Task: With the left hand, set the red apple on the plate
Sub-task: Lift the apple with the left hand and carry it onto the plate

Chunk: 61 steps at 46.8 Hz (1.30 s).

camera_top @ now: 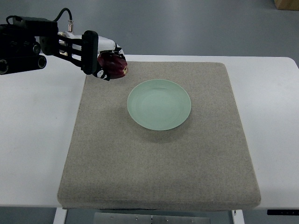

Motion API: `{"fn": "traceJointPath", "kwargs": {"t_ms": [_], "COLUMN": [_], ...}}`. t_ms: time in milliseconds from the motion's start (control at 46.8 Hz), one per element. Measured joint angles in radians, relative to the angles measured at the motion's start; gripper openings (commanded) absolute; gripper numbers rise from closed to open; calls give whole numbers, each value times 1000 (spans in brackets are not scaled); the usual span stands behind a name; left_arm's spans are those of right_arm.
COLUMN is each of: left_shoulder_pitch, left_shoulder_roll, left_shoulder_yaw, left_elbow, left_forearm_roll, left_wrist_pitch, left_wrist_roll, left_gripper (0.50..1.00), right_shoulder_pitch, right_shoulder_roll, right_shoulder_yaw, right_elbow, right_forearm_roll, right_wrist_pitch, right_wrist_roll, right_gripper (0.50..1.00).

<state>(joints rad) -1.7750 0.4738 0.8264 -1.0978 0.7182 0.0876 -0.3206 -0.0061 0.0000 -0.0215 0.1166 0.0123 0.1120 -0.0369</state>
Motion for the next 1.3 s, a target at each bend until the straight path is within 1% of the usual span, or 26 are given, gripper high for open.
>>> {"fn": "traceJointPath", "kwargs": {"t_ms": [128,470,641,1047,1111,1197,1240,1304], "left_shoulder_pitch": [-7,-16,-6,56,67,74,77,82], "left_shoulder_roll": [-65,-197,-238,-265,-265,-265,-265,-265], "left_shoulder_yaw": [-5,-28,-29,-24,-23,-23,-23,-23], "left_elbow": [-3,-3,-2,-6,-5,-5,-5,-3], "left_forearm_roll": [0,-5,-4,15,18,18,18,18], "left_wrist_pitch": [3,12,12,8,9,10,11,12], "left_wrist_roll": [-1,0,0,0,0,0,0,0], "left_gripper": [500,500,500,500,516,580,591,621], "right_shoulder_pitch": [0,0,0,0,0,0,0,0], "right_shoulder_roll": [0,0,0,0,0,0,0,0], "right_shoulder_yaw": [0,0,0,0,0,0,0,0], "right_elbow": [0,0,0,0,0,0,0,0], "right_forearm_roll": [0,0,0,0,0,0,0,0], "right_wrist_pitch": [0,0,0,0,0,0,0,0], "right_wrist_roll": [0,0,0,0,0,0,0,0], "right_gripper": [930,928,930,928,930,928,930,930]}}
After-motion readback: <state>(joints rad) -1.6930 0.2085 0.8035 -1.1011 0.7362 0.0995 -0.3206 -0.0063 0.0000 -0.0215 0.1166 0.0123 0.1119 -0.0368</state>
